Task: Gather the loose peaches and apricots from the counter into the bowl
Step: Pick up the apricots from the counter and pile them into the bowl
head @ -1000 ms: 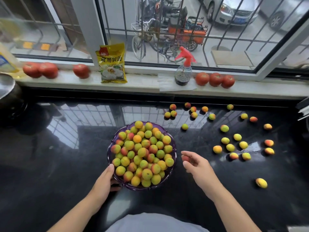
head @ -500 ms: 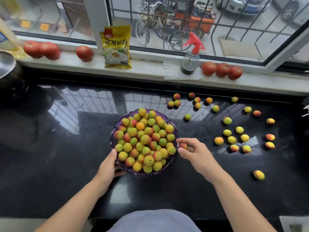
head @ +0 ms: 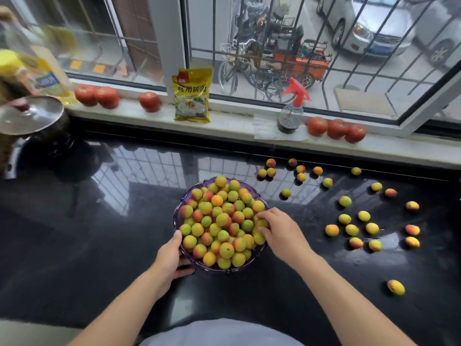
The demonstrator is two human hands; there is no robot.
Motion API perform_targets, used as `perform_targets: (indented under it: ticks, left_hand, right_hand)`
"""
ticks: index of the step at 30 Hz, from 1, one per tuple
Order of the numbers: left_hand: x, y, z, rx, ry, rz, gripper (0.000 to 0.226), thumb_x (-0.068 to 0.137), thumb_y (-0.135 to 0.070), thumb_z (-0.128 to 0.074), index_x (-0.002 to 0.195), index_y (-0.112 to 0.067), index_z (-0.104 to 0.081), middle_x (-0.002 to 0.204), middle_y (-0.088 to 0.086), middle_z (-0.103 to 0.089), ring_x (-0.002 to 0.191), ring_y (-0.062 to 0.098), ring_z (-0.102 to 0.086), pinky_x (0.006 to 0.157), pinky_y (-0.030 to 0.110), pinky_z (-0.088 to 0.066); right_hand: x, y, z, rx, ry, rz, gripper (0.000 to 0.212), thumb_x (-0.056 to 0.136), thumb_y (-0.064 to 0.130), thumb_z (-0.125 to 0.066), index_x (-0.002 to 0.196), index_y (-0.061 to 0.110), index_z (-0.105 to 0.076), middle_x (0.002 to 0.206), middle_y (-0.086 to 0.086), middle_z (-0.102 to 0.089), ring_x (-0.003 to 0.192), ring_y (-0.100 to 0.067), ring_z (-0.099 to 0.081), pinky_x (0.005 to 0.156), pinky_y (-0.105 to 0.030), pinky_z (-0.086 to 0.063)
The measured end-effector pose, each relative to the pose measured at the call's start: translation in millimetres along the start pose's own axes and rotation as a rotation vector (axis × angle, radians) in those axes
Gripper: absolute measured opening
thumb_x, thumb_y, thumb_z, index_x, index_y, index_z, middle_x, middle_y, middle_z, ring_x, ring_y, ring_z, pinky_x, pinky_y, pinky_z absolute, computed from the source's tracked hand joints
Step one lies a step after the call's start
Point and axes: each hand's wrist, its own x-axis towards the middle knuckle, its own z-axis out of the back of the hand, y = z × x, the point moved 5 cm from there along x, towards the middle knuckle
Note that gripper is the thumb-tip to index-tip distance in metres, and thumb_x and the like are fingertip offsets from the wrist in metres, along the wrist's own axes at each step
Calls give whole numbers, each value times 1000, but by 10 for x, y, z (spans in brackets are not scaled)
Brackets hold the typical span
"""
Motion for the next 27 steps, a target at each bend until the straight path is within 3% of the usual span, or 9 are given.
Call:
perform_targets:
  ticks: [5,15,17,20,23,27]
  left_hand:
    - [5,-31,13,-8,-25,2,41,109,-52,-39,115,-23,-68,107,11,-78,102,36,-72,95,59,-57]
    - [70,-6,9,-47,-34,14,37,110,-47,-41,111,-21,-67,107,13,-78,103,38,-72,92,59,-57]
    - [77,-4,0,-58,-30,18,37,110,-47,-41,113,-21,-67,108,14,-78,104,38,-72,89,56,-58]
    - [79,-1,-10,-72,-30,24,36,110,-46,-40,116,-22,-66,111,12,-77,106,37,-71,90,56,-58]
    - [80,5,2,-72,-34,19,37,111,-46,-39,119,-23,-67,110,9,-79,106,35,-73,90,56,-59]
    - [55,-28,0,-29,-19,2,37,112,-44,-36,121,-28,-68,106,2,-81,102,30,-75,81,47,-61]
  right_hand:
    - [68,-17,-25,46,25,-6,30,99,36,-59,128,28,-63,115,12,-50,108,-13,-53,93,-28,-47]
    - [111,-109,-6,194,86,-46,30,100,32,-60,130,29,-62,110,16,-50,97,-6,-55,90,-26,-49]
    - [212,-260,134,275,4,-114,30,100,30,-61,130,27,-62,110,13,-55,93,-5,-59,87,-28,-50]
    - [506,-670,310,222,-131,-308,32,101,22,-56,133,21,-60,126,0,-57,111,-20,-60,90,-32,-45]
    - [814,-982,222,60,-26,-449,47,102,24,-52,147,23,-42,144,-8,-38,119,-38,-55,93,-42,-45]
    - [1072,-1137,1,-54,72,-417,57,101,27,-56,153,26,-33,154,-9,-27,124,-38,-53,98,-46,-51]
